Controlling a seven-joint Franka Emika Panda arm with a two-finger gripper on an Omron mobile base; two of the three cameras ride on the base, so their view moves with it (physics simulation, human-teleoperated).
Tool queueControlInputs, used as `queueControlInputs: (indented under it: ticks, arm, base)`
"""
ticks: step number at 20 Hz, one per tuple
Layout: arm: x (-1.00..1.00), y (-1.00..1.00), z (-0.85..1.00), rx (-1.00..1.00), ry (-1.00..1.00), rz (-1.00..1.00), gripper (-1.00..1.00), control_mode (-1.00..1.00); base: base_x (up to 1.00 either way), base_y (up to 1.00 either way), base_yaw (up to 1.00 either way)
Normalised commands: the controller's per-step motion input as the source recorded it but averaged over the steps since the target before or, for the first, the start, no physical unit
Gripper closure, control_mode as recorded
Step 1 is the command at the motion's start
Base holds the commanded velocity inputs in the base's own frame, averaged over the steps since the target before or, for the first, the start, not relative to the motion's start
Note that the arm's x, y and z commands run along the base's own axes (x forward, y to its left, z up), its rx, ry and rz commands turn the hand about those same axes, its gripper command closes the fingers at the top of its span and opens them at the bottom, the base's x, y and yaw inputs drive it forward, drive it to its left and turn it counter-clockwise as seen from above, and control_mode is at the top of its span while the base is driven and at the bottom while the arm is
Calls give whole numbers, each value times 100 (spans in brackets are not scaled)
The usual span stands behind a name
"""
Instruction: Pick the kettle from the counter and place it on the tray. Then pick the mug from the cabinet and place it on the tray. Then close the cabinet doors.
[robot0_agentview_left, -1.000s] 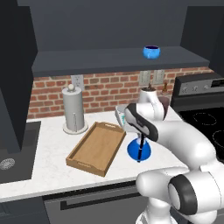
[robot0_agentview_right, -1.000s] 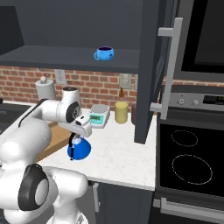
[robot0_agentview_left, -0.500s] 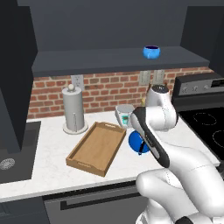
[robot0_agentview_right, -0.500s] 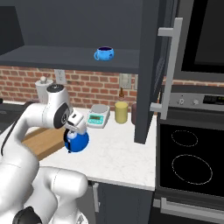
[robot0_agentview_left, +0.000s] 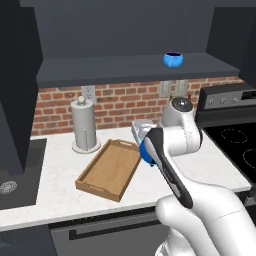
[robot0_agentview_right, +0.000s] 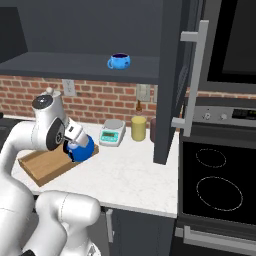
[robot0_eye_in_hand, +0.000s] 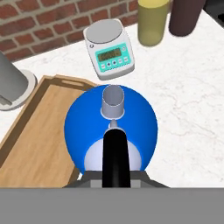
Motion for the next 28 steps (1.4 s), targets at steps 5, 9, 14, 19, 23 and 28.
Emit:
queueControlInputs:
  ticks: [5,9,14,19,23,28]
  arm:
    - [7,42,20,0,-4,0,100,-100]
    - [15,51,1,0,0,0,100,-100]
    - [20,50,0,0,0,0,100,-100]
    - [27,29,-2,0,0,0,100,-100]
    - [28,7,-9,0,0,0,100,-100]
    - [19,0,-22,0,0,0,100,-100]
  base:
    - [0,0,0]
    - [0,0,0]
    - [0,0,0]
    - [0,0,0]
    - [0,0,0]
    - [0,0,0]
